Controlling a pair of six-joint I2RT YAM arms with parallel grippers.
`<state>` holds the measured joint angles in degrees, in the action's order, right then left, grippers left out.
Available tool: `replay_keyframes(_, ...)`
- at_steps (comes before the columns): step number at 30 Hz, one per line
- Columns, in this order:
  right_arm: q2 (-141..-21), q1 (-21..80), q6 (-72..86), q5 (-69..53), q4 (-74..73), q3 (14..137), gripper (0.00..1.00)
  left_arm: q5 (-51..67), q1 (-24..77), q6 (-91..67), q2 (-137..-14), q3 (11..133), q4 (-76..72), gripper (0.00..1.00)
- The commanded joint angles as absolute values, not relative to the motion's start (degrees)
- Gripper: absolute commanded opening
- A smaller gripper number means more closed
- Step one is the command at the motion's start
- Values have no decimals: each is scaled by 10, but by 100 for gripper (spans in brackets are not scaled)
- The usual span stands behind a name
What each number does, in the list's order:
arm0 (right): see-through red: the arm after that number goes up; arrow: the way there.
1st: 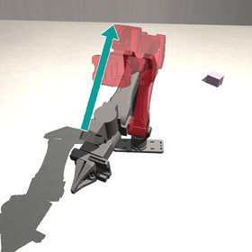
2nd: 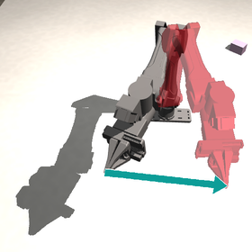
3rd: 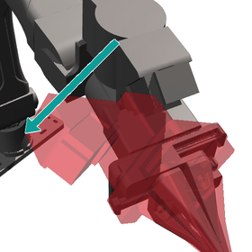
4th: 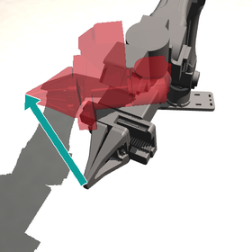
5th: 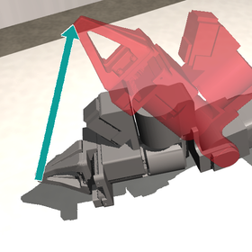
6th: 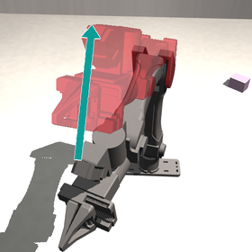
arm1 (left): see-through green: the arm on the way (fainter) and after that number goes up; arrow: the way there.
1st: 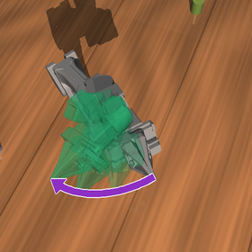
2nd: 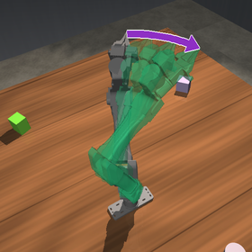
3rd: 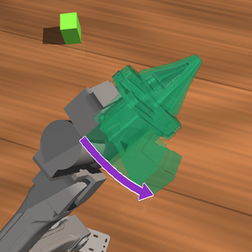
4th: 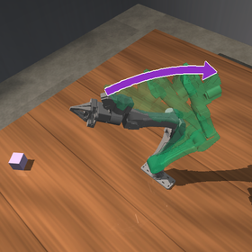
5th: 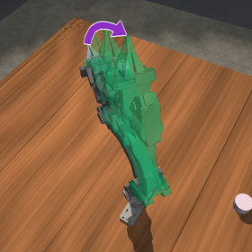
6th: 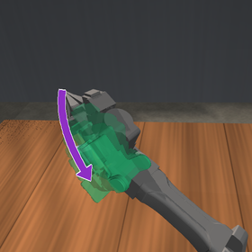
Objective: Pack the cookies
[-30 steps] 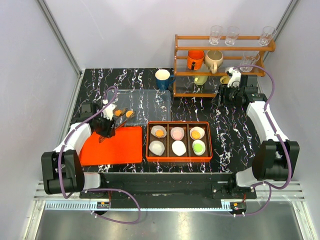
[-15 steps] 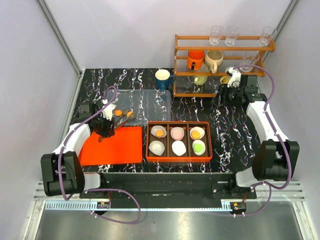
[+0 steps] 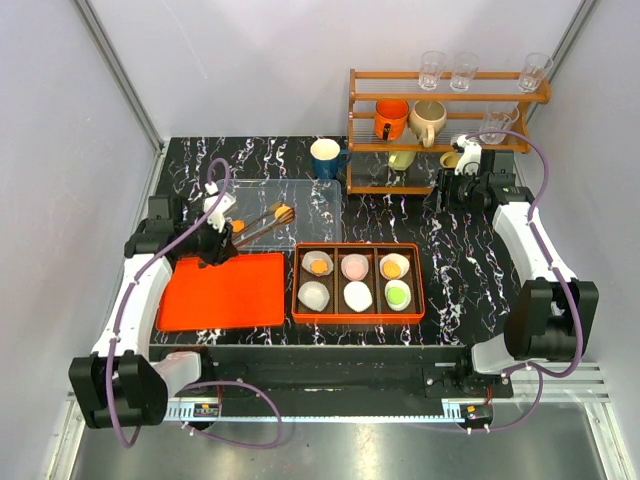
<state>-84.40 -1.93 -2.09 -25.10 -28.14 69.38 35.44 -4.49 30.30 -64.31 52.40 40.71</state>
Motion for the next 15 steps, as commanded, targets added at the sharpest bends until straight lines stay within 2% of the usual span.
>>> replay_keyframes(1, -845, -22, -24, -255, -268, 701, 54, 419, -3, 345, -605, 558, 450, 20)
replay_keyframes(15, -842, -22, -22, -256, -270, 703, 54, 371, 241, 288, -585, 551, 452, 20)
